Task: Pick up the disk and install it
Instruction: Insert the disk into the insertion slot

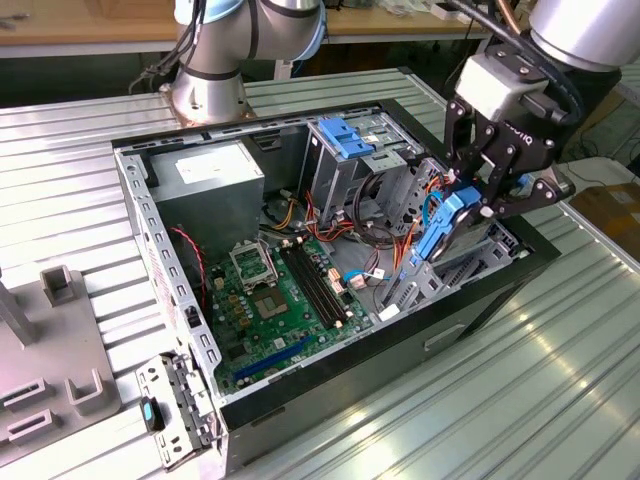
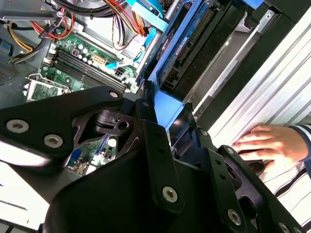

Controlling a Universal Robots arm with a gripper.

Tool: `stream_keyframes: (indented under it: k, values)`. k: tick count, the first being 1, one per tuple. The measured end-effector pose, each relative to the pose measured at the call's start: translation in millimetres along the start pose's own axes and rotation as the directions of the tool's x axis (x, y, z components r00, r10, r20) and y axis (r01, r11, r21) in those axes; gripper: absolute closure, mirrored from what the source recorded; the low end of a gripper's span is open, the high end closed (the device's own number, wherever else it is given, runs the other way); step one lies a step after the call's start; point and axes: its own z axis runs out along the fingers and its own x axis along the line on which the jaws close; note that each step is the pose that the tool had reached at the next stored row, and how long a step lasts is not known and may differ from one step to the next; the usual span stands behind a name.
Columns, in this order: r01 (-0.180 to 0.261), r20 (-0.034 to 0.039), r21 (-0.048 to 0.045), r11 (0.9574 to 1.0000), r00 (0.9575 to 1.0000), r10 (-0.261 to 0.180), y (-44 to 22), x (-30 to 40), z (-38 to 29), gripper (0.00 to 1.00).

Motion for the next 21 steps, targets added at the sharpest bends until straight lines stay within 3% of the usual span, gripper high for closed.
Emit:
stream_keyframes:
  k: [4,5,9,10,14,16,21]
  values:
    - [0.000,-0.0007,-0.0002,1.0000,1.0000,0.000,0.9,2.2,15.9,0.64]
    - [0.000,-0.0005,-0.0004,1.0000,1.0000,0.000,0.9,2.2,17.0,0.64]
    - [0.000,-0.0003,-0.0004,1.0000,1.0000,0.000,0.9,2.4,17.3,0.62]
    - [0.000,-0.0003,-0.0003,1.0000,1.0000,0.000,0.9,2.4,17.2,0.56]
    - [0.000,-0.0004,-0.0004,1.0000,1.0000,0.000,0.9,2.5,17.2,0.56]
    - [0.000,0.0000,-0.0014,1.0000,1.0000,0.000,-4.6,2.3,17.6,0.56]
    - [-0.001,0.0005,-0.0013,1.0000,1.0000,0.001,-5.6,1.9,13.9,0.56]
